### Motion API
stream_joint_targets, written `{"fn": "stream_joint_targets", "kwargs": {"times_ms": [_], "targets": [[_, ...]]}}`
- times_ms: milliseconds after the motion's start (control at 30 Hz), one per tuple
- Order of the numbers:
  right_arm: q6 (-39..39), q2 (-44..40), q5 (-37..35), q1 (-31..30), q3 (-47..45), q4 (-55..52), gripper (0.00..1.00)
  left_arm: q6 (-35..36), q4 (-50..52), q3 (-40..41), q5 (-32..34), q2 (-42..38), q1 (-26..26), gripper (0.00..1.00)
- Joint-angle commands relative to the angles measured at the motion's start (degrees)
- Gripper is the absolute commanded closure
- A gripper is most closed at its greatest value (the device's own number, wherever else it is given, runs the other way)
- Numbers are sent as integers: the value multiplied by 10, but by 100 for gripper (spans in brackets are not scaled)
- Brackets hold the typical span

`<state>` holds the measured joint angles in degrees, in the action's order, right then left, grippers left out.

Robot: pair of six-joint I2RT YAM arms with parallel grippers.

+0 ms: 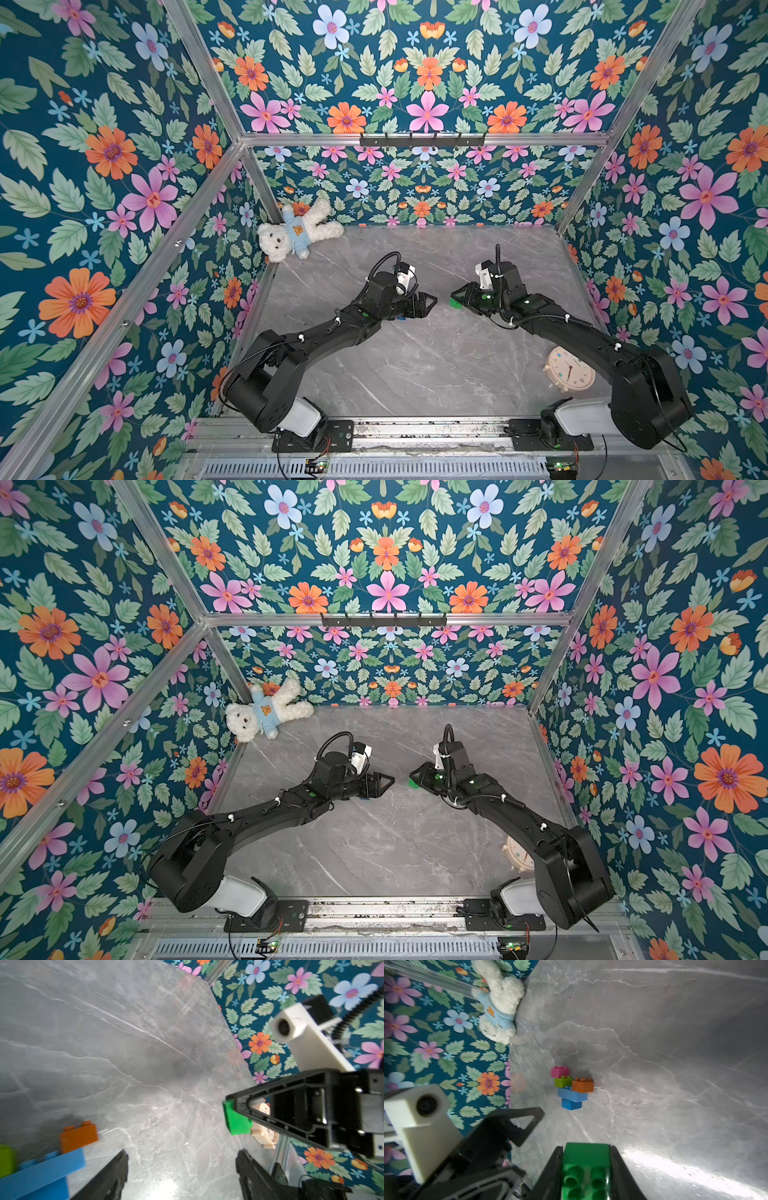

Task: Assemble the letter v with lego
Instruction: Pick up the lego brick from the center of the board.

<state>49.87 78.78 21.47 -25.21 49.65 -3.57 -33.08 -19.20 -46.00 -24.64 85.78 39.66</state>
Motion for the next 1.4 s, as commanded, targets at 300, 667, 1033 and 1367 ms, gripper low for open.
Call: {"fn": "stream_joint_targets", "kwargs": {"times_ms": [300,667,1033,1367], "targets": [[220,-6,21,-1,-60,241,86,-25,-181,4,44,31,39,24],[252,-1,30,-11,-76,304,86,12,-174,-19,62,55,53,39],[239,20,55,-18,-69,308,84,30,-174,-11,99,46,56,64],[163,3,57,-19,-51,224,58,58,-173,2,85,36,56,80]]}}
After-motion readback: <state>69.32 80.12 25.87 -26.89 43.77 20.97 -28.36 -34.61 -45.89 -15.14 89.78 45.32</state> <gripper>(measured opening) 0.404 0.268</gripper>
